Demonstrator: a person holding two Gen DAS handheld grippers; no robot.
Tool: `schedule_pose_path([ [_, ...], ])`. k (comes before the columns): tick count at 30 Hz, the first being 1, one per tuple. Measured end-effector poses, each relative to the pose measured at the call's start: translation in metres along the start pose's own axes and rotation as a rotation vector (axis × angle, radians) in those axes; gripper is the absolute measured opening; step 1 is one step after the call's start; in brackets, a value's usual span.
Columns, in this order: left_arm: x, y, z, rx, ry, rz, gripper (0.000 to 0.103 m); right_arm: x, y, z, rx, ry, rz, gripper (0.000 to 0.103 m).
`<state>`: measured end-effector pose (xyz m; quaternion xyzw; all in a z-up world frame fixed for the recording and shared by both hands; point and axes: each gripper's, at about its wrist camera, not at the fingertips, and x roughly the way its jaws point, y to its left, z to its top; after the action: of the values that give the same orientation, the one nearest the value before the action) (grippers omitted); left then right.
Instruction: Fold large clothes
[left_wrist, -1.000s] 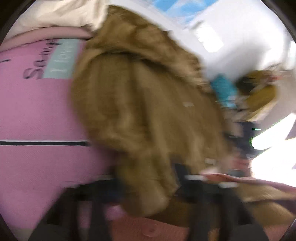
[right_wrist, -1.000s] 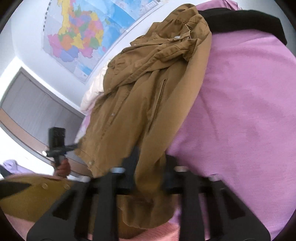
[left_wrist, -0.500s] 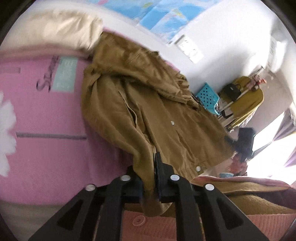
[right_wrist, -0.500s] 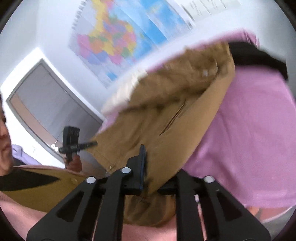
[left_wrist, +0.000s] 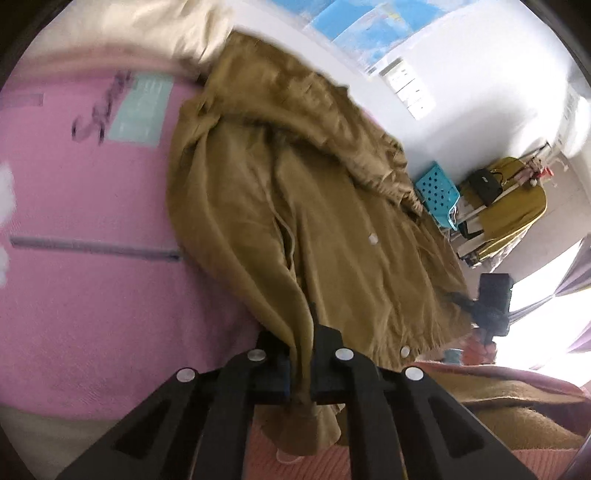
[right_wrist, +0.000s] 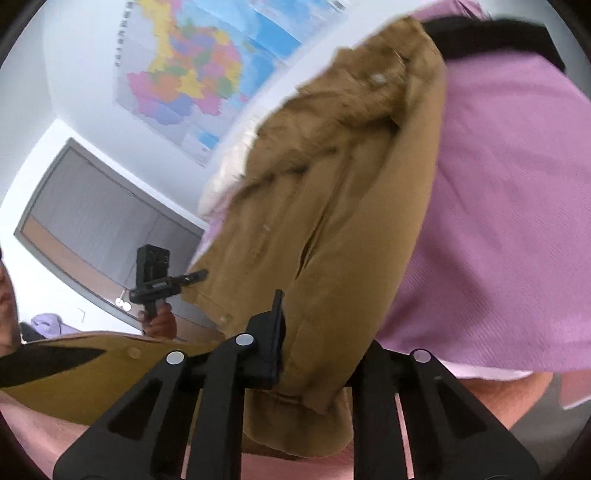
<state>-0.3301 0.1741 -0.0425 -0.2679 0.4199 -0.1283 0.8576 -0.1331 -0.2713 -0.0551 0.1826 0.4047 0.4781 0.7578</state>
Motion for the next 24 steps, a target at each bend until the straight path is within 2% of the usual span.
schedule_pose_path([
  [5,-0.027,-0.012,0.014,-0.019,-0.072,-0.05,0.007,-0.022,0.022,0.032,-0.036,-0.134,0.055,0.012],
  [11,-0.051,-0.022,0.043,-0.025,-0.139,-0.086,0.007,-0.031,0.034,0.077,-0.046,-0.223,0.066,0.011],
  [17,-0.063,-0.04,0.084,-0.004,-0.185,-0.077,0.007,-0.035,0.04,0.12,-0.052,-0.256,0.064,0.011],
  [24,-0.068,-0.054,0.131,0.032,-0.194,-0.043,0.008,-0.027,0.043,0.168,-0.034,-0.266,0.05,0.011],
])
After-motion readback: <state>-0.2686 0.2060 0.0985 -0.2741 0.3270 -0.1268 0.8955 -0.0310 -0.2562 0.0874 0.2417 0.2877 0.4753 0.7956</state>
